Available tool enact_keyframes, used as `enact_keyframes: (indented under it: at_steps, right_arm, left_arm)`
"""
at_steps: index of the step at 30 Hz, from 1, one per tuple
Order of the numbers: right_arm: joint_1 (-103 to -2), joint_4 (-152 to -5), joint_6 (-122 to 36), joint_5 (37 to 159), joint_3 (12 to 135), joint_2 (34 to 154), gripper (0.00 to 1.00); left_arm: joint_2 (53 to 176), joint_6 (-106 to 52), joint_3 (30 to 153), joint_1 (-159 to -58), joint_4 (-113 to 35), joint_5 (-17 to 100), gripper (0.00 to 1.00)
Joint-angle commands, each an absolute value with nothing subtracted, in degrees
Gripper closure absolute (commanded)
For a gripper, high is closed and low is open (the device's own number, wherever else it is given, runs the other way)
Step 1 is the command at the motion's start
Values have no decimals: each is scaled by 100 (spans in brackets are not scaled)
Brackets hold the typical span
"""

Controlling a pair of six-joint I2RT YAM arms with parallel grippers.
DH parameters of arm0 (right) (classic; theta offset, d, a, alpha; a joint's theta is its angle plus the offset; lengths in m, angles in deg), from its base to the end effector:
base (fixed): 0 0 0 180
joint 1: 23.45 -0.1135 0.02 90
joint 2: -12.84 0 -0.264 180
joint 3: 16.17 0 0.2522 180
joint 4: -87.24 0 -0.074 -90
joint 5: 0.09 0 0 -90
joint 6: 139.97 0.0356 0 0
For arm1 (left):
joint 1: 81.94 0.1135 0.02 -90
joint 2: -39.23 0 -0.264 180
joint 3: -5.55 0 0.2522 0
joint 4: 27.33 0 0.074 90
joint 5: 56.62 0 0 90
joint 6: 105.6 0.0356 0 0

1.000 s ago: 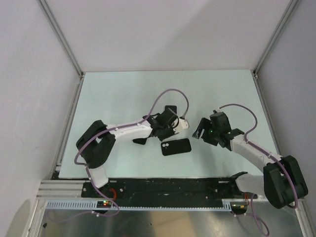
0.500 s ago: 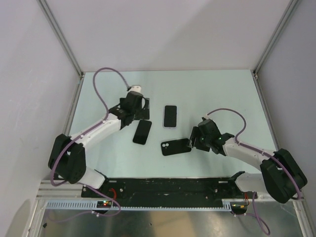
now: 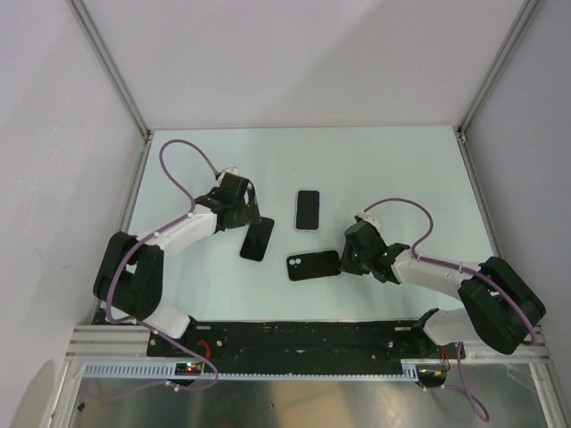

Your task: Put the phone into the phone case

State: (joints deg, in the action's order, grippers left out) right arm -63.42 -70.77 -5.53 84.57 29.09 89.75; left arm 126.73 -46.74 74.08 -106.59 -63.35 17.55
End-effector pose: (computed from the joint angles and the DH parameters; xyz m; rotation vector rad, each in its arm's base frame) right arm 0.1859 0.1515 0.1502 0.1395 2.5664 0.4782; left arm 0.2850 -0.1201 0.2066 -0.2486 2.4668 -0.0611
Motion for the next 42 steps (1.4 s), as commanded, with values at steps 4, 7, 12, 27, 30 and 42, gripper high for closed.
enact_keyframes:
  at_steps: [4, 7, 12, 27, 30, 42]
  right_arm:
    - [-6928, -6473, -16, 7926, 2934, 8748, 79]
    - [-7140, -6391, 179, 7909, 2919, 8610, 76]
    - [-7399, -6311, 401, 7869, 2906, 8393, 59]
    - [-7141, -5934, 16, 7768, 2913, 7155, 32]
    - [-6994, -5895, -76, 7854, 2909, 7038, 31]
    - [-6753, -5973, -268, 8083, 2914, 6931, 31]
  left_arm:
    - [13130, -4190, 7627, -10661, -6173, 2348, 4]
    - [13287, -3872, 7650, -10691, -6184, 2395, 3]
    - [13575, -3554, 7746, -10819, -6188, 2452, 2]
    - [14142, -3068, 8056, -11121, -6271, 2554, 4]
    - [14199, -3002, 8057, -11190, -6294, 2620, 4]
    - [14443, -2890, 8077, -11356, -6445, 2353, 15]
